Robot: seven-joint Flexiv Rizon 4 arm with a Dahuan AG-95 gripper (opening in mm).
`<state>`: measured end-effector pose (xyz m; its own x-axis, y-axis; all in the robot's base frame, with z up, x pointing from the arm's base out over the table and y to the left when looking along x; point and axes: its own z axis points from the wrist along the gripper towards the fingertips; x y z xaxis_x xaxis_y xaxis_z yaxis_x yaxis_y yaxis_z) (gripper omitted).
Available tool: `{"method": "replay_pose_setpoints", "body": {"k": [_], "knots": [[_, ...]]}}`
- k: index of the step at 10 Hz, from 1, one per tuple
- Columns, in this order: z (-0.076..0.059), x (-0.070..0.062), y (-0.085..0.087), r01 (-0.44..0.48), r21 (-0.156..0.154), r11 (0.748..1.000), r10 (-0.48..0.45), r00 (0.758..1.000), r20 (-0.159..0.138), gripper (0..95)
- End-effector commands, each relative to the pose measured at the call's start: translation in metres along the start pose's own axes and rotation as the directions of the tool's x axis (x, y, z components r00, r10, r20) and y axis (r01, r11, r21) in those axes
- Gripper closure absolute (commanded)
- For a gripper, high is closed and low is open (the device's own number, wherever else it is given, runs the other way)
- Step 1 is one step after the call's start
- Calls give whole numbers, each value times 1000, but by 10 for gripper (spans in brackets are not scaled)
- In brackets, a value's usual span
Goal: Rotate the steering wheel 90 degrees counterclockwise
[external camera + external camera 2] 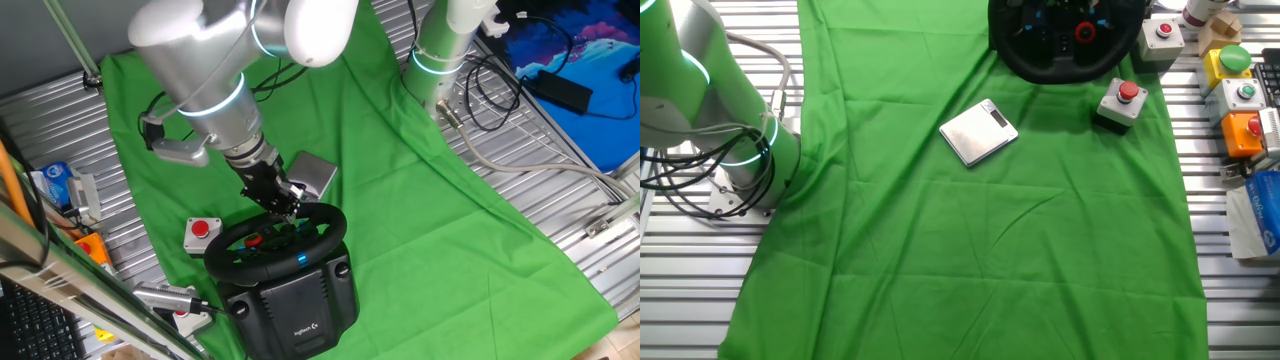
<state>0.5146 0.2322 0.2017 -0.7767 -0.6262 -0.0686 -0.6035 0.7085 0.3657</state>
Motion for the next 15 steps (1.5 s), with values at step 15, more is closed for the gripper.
{"method": "replay_pose_setpoints", "body": {"k": [15], "knots": [[-2, 45, -102, -37, -11, 999, 38, 999, 25, 950]]}}
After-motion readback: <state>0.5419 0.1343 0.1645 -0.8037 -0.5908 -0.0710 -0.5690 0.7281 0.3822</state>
